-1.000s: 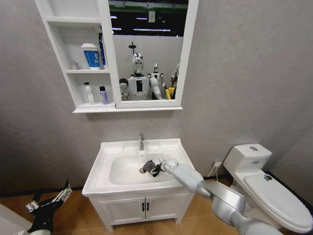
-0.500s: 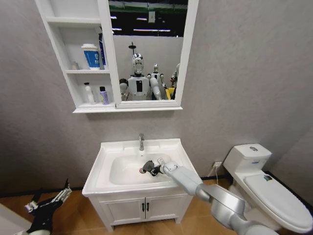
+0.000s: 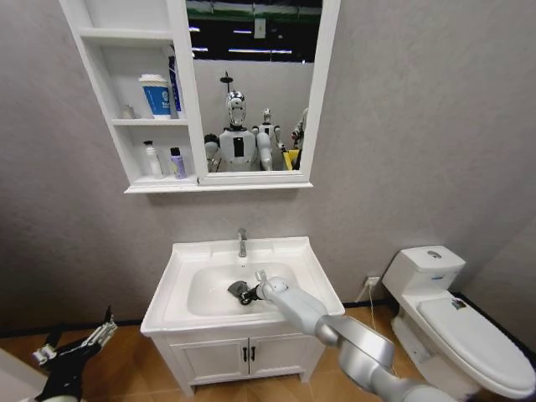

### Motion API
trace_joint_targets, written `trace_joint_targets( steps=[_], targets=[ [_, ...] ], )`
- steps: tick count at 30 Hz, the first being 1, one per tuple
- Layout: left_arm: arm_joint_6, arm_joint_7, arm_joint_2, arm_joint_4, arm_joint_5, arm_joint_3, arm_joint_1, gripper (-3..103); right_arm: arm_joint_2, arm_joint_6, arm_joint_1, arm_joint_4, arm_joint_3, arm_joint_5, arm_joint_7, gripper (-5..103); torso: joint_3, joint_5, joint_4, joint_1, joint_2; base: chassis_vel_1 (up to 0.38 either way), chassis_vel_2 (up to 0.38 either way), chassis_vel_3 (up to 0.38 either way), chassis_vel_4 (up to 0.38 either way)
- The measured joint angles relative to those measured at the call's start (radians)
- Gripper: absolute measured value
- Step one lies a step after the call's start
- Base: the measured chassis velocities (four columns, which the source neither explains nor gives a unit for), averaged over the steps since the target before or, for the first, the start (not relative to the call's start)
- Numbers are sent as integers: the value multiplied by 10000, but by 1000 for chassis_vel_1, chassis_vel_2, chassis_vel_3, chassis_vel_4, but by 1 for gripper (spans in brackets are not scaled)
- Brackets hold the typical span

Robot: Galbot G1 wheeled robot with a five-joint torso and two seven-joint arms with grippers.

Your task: Move facial cleanser and shampoo from washbasin to cabinet, then wipe washbasin with towel.

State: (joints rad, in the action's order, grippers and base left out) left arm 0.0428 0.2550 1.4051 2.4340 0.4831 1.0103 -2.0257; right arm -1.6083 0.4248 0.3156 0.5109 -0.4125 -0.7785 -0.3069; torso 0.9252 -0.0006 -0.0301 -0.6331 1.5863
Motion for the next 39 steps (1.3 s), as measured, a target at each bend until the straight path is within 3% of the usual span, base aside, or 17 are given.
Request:
trace_joint_targets(
  steps=[6,8,10,12,18,21,24,27,29,34,39],
  targets=[
    [20,18,21,27,1,10,-24,96,176,-56,193,-18,236,677,99,6,0,0,0,0,0,0,0,0,0],
    [23,19,14,26,1,-24,0,96,636,28,272,223,389,1574,360,6,-1,2,-2,0,0,0,0,0,0],
    [28,19,8,17,-1,-63,18,96,956,116,301,458,388,1870,469,6,-1,1,-3,1,0,0,0,0,0],
    [31,20,-7,-27,-21,-166,74,96,1621,310,281,1076,108,2022,574,6,-1,0,-5,0,0,0,0,0,0],
    [42,46,-12,-143,-80,-410,225,96,2306,49,40,1436,-482,2272,148,6,0,-3,-9,0,0,0,0,0,0],
    [47,50,0,-154,-84,-432,242,96,2130,-84,34,1242,-542,2221,4,6,0,-3,-9,-1,0,0,0,0,0],
    [48,52,14,-154,-43,-297,202,96,1040,-476,21,509,-194,2070,-159,6,0,-2,-6,-1,0,0,0,0,0],
    [47,53,13,-152,-12,-233,188,96,639,-564,-7,290,-59,2023,-166,6,0,-2,-4,-1,0,0,0,0,0],
    [47,81,-3,-145,81,-69,171,96,35,-785,-203,-333,338,1942,-212,6,0,4,13,1,0,0,0,0,0],
    [49,111,-18,-137,156,14,170,96,-43,-1172,-469,-1049,771,1829,-251,6,0,-6,-8,-1,0,0,0,0,0],
    [72,131,-76,-151,180,-39,230,96,-36,-1084,-146,-372,575,1849,29,6,0,-1,-5,-1,0,0,0,0,0]
  ],
)
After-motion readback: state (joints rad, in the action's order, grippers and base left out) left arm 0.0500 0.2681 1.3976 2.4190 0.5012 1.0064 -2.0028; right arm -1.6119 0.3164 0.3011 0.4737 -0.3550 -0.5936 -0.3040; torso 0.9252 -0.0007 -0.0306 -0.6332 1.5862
